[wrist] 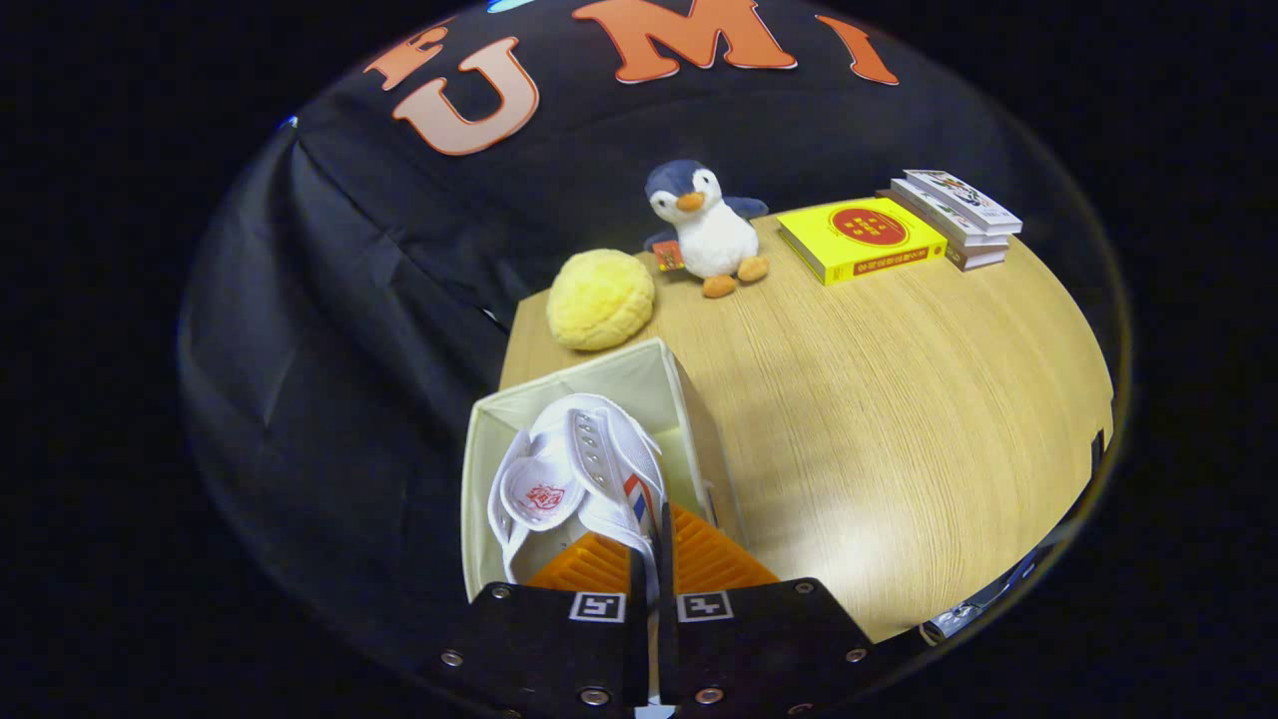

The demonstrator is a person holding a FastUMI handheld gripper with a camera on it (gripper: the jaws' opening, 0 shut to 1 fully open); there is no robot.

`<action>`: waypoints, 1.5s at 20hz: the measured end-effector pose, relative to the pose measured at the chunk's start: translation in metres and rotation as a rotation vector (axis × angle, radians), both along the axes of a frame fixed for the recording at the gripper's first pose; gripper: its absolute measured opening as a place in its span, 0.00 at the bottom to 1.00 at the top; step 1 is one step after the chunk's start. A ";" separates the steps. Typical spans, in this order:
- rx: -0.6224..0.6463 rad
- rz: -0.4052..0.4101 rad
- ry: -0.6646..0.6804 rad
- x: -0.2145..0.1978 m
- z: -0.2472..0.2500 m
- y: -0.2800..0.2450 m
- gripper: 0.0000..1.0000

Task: Open the storage box then place both shoes into the box .Put the left shoe in first, then the right shoe, with the right side of both shoes facing outward in a uniform manner.

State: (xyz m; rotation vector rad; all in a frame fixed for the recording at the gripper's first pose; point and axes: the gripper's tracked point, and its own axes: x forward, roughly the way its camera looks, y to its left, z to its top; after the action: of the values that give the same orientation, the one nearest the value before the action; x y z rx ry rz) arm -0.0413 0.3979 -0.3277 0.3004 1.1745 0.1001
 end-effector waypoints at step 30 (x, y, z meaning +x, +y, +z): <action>0.029 0.043 -0.881 0.062 0.179 -0.261 0.98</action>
State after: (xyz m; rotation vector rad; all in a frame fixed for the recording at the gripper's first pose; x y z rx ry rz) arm 0.0209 0.1369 -0.1484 0.2174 0.3050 0.2575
